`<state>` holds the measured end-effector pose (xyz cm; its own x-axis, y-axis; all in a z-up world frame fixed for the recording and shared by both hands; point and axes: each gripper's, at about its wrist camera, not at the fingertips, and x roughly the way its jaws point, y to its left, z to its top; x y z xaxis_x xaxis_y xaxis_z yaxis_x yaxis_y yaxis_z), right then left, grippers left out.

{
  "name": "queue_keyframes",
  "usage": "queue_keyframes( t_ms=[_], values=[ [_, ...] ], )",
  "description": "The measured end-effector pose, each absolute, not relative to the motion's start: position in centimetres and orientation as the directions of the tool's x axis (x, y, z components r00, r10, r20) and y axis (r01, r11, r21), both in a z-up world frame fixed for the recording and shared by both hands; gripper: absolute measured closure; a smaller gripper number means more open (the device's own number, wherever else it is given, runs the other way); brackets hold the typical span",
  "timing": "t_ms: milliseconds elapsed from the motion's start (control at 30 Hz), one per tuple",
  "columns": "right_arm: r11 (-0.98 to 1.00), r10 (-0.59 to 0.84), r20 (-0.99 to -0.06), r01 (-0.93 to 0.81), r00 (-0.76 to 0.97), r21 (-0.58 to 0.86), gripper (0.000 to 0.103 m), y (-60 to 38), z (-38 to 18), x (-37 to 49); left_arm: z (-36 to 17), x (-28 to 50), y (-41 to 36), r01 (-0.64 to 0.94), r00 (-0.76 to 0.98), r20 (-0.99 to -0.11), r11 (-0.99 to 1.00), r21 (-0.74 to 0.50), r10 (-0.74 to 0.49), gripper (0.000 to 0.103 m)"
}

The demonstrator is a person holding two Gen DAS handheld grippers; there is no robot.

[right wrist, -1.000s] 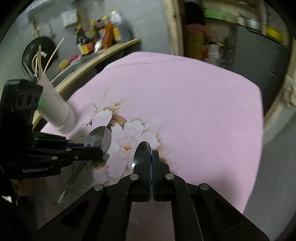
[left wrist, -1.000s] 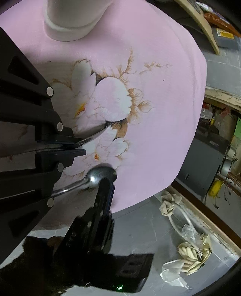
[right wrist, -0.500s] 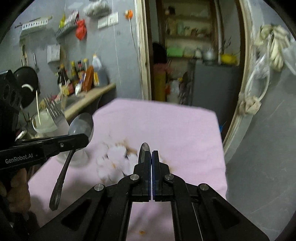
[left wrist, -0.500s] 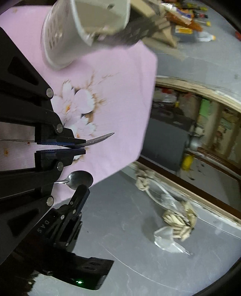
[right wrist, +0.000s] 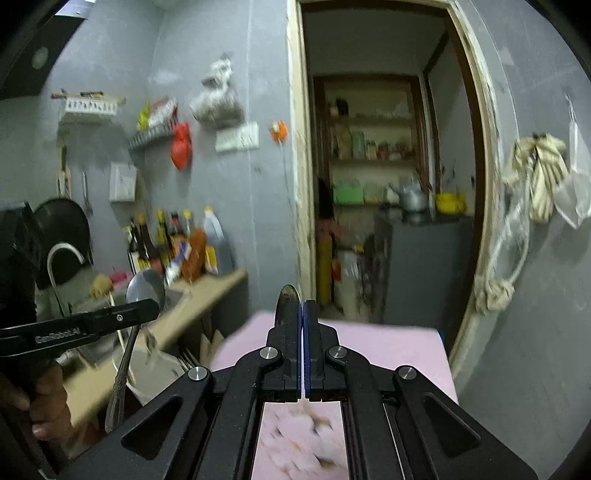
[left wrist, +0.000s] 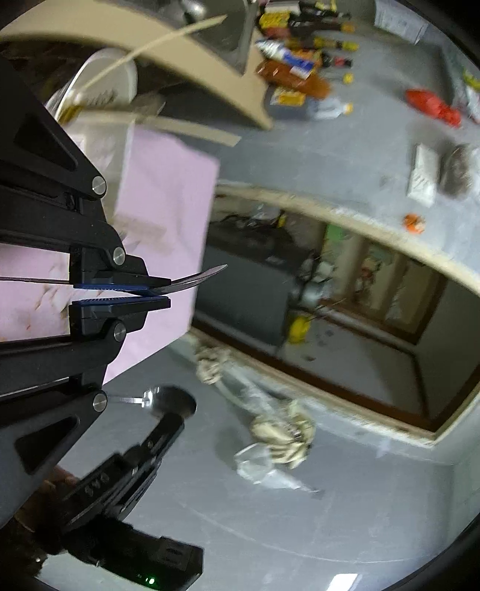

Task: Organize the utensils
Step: 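Carry both spoons up to the white basket and open both tools to drop them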

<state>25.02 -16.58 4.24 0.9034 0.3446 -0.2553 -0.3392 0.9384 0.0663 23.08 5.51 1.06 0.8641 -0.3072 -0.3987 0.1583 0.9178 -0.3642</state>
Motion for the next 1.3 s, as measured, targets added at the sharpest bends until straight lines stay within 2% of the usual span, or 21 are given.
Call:
queue_keyframes(
  t_ms=[167,367,633,900,1300],
  values=[
    [0.936,0.351,-0.168,-0.35,0.921,0.038,0.102,-11.8,5.9,25.0,2.3,23.5,10.8,0.068,0.916,-0.344,0.924,-0.376,-0.207,0.1],
    [0.945,0.318,-0.123,-0.324,0.94,-0.032,0.102,-7.0,5.2,24.7,0.6,24.2,16.5,-0.007,0.934,-0.314,0.873,-0.487,-0.168,0.1],
    [0.954,0.276,-0.173,-0.291,0.945,-0.067,0.102,-4.4,2.6,25.2,-3.1,25.0,19.7,-0.07,0.939,-0.32,0.836,-0.544,-0.129,0.1],
    [0.958,0.262,-0.192,-0.279,0.946,-0.067,0.102,-4.3,0.9,26.2,-3.8,26.9,19.7,-0.082,0.953,-0.291,0.843,-0.532,-0.091,0.1],
    [0.949,0.302,-0.265,-0.315,0.916,-0.008,0.102,-4.7,-1.5,26.7,-5.6,27.0,18.9,-0.113,0.95,-0.308,0.863,-0.493,-0.052,0.1]
  ],
)
